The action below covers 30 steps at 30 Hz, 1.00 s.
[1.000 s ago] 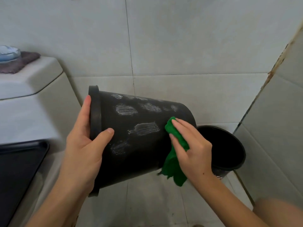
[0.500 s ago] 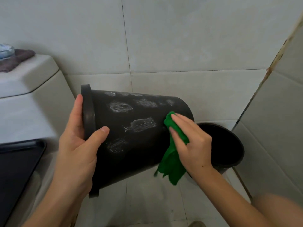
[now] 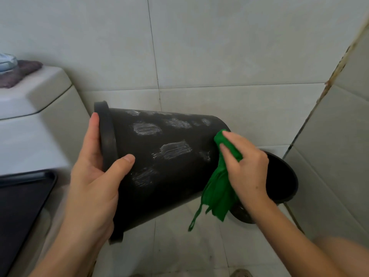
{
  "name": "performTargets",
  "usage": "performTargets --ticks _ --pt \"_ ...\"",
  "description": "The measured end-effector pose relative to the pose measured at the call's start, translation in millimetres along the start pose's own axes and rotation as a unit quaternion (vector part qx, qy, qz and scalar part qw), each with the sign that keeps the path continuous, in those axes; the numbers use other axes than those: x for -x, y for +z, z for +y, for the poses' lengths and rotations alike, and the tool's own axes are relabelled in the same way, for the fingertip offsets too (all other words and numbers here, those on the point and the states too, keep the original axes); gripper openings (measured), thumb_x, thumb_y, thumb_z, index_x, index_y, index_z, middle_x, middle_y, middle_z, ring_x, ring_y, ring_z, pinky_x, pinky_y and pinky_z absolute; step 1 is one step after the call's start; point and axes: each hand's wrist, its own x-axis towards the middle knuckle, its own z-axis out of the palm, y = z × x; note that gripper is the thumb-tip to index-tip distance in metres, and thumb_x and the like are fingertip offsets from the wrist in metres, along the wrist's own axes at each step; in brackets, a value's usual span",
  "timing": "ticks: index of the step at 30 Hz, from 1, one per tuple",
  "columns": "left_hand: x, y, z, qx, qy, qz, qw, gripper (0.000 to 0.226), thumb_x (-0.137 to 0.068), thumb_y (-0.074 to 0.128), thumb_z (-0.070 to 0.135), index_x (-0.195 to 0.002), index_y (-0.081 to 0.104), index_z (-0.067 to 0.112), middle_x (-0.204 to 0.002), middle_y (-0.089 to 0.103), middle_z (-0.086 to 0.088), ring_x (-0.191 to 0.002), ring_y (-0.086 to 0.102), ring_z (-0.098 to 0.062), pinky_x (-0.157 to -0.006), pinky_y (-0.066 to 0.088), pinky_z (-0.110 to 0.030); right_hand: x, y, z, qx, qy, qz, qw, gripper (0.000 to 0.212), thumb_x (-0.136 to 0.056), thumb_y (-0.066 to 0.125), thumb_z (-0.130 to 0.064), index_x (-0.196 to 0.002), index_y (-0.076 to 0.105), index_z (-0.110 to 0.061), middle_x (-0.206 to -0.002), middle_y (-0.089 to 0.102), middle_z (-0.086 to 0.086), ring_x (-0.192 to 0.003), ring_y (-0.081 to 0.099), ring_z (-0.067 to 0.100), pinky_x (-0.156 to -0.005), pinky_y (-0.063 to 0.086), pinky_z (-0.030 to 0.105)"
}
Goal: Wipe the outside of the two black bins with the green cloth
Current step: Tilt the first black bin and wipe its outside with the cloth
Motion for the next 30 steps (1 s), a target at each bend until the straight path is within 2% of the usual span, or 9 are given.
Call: performTargets --ticks 3,6,10,14,16,19,25,28,30 --pt "-0.8 -1.3 1.6 0.008 0.008 -0.015 1.000 0.075 -0.091 0.046 -0.014 -0.132 0.042 0.049 -0.127 0.061 0.027 -0.117 0.061 -0.003 -0.099 0.047 -0.036 -18.5 -6.3 5.1 -0.024 0.091 -0.014 0.995 0.028 -0.088 0.069 -0.014 -0.115 0.071 -0.017 -0.109 0.065 -0.014 -0.103 0.062 0.004 -0.094 0.049 0.026" --pt "-3.3 -3.0 1.6 0.013 0.013 -0.010 1.000 0.074 -0.091 0.045 -0.014 -0.142 0.041 0.040 -0.129 0.062 0.022 -0.116 0.062 -0.004 -0.098 0.049 -0.035 -6.9 -6.1 -9.1 -0.022 0.005 -0.014 1.000 0.030 -0.085 0.068 -0.014 -0.115 0.071 -0.015 -0.115 0.067 -0.007 -0.108 0.061 0.005 -0.099 0.047 0.026" --pt "-2.6 -3.4 0.4 0.013 0.003 0.002 1.000 0.074 -0.091 0.045 -0.014 -0.137 0.040 0.044 -0.121 0.064 0.028 -0.109 0.064 0.002 -0.095 0.049 -0.030 14.7 -2.3 -15.8 -0.013 -0.123 -0.059 0.991 0.031 -0.087 0.065 -0.018 -0.118 0.068 -0.012 -0.120 0.067 0.000 -0.112 0.060 0.008 -0.101 0.045 0.021" --pt "-0.6 -2.5 1.3 0.006 0.004 -0.017 1.000 0.076 -0.091 0.046 -0.013 -0.145 0.036 0.041 -0.130 0.060 0.023 -0.117 0.061 -0.004 -0.099 0.048 -0.036 2.0 0.5 -5.8 -0.023 -0.011 0.023 0.999 0.031 -0.086 0.065 -0.015 -0.116 0.070 -0.009 -0.116 0.069 0.002 -0.109 0.062 0.009 -0.099 0.046 0.026" --pt "-1.2 -2.0 2.0 0.007 0.005 -0.012 1.000 0.076 -0.091 0.046 -0.013 -0.144 0.037 0.041 -0.129 0.061 0.024 -0.117 0.061 -0.004 -0.099 0.048 -0.036 13.2 4.5 -15.8 -0.016 -0.044 0.021 0.999 0.031 -0.085 0.067 -0.013 -0.116 0.070 -0.009 -0.117 0.068 0.003 -0.109 0.062 0.012 -0.101 0.046 0.024" --pt "-4.5 -4.5 0.6 0.020 -0.002 0.004 1.000 0.074 -0.091 0.046 -0.012 -0.142 0.039 0.041 -0.122 0.064 0.026 -0.113 0.063 -0.004 -0.098 0.048 -0.036 32.1 6.0 -23.3 -0.019 -0.156 -0.019 0.987 0.029 -0.087 0.068 -0.011 -0.116 0.069 -0.007 -0.119 0.067 0.005 -0.109 0.063 0.015 -0.098 0.047 0.024" --pt "-3.1 -5.5 0.3 0.012 0.004 -0.002 1.000 0.076 -0.091 0.046 -0.014 -0.144 0.038 0.039 -0.134 0.060 0.018 -0.121 0.059 -0.007 -0.105 0.046 -0.043 13.3 6.0 -13.3 -0.022 -0.063 0.027 0.997 0.031 -0.086 0.067 -0.012 -0.117 0.068 -0.008 -0.118 0.064 -0.002 -0.111 0.062 0.013 -0.102 0.043 0.018" --pt "-5.0 -5.7 1.2 0.015 0.003 0.010 1.000 0.073 -0.091 0.047 -0.012 -0.133 0.043 0.048 -0.125 0.063 0.026 -0.116 0.062 -0.003 -0.100 0.049 -0.038 27.0 6.3 -21.5 -0.024 -0.127 -0.002 0.992 0.029 -0.086 0.069 -0.010 -0.116 0.069 -0.009 -0.120 0.066 0.002 -0.109 0.063 0.015 -0.099 0.046 0.023" --pt "-5.2 -6.2 0.2 0.023 -0.006 0.015 1.000 0.073 -0.091 0.047 -0.011 -0.136 0.042 0.046 -0.120 0.065 0.027 -0.111 0.064 -0.003 -0.097 0.050 -0.034 29.9 5.6 -20.5 -0.013 -0.176 -0.025 0.984 0.029 -0.087 0.069 -0.009 -0.116 0.069 -0.009 -0.120 0.067 0.004 -0.108 0.064 0.017 -0.096 0.049 0.027"
